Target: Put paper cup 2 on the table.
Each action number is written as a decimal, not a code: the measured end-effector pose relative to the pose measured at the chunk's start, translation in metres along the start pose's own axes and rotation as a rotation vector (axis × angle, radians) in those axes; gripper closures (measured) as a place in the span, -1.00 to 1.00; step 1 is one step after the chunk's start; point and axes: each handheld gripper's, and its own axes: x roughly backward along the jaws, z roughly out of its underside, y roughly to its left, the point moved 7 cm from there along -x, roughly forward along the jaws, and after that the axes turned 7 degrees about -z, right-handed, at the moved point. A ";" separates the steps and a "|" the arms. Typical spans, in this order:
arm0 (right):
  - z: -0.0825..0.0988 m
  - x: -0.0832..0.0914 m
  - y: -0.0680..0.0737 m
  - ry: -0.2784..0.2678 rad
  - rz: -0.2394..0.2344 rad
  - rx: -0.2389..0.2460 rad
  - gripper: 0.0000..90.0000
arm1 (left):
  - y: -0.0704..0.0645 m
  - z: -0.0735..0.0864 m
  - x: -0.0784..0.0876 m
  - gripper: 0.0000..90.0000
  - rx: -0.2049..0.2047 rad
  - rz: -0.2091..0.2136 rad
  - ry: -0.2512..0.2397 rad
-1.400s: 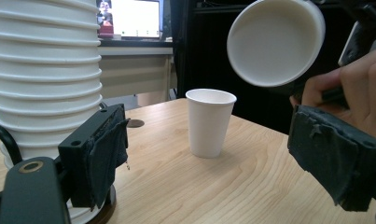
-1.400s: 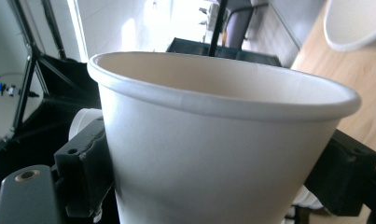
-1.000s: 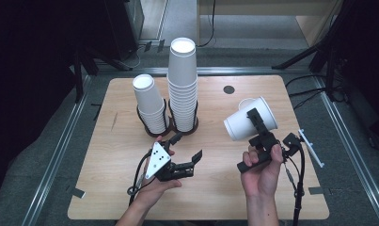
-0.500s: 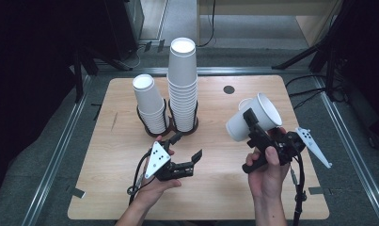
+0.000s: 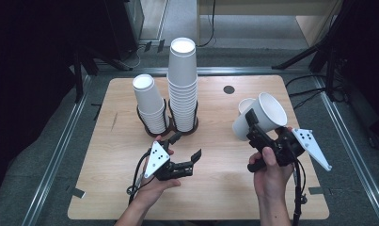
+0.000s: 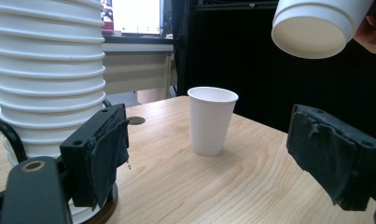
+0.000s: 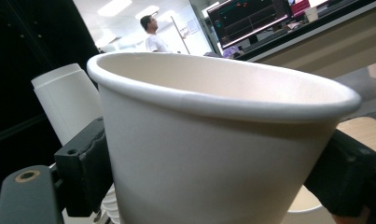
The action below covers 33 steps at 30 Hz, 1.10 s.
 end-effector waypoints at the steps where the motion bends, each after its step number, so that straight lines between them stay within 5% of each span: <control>1: 0.000 0.000 -0.001 0.003 0.003 0.002 -0.70 | 0.000 0.000 0.000 -0.71 0.000 0.000 0.000; 9: -0.004 0.002 0.003 -0.010 -0.011 0.084 -0.70 | 0.000 0.001 0.000 -0.71 -0.007 -0.001 0.004; 16: -0.003 0.000 0.008 -0.020 0.021 0.231 -0.70 | 0.001 0.002 0.000 -0.73 -0.033 -0.023 0.029; 25: -0.003 0.000 0.010 -0.044 0.048 0.312 -0.70 | 0.002 0.003 -0.001 -0.75 -0.065 -0.048 0.035; 28: -0.001 0.000 0.011 -0.045 0.056 0.355 -0.70 | 0.003 0.005 -0.001 -0.75 -0.108 -0.064 0.034; 33: 0.001 0.000 0.014 -0.053 0.055 0.391 -0.70 | 0.003 0.006 -0.002 -0.77 -0.098 -0.057 0.047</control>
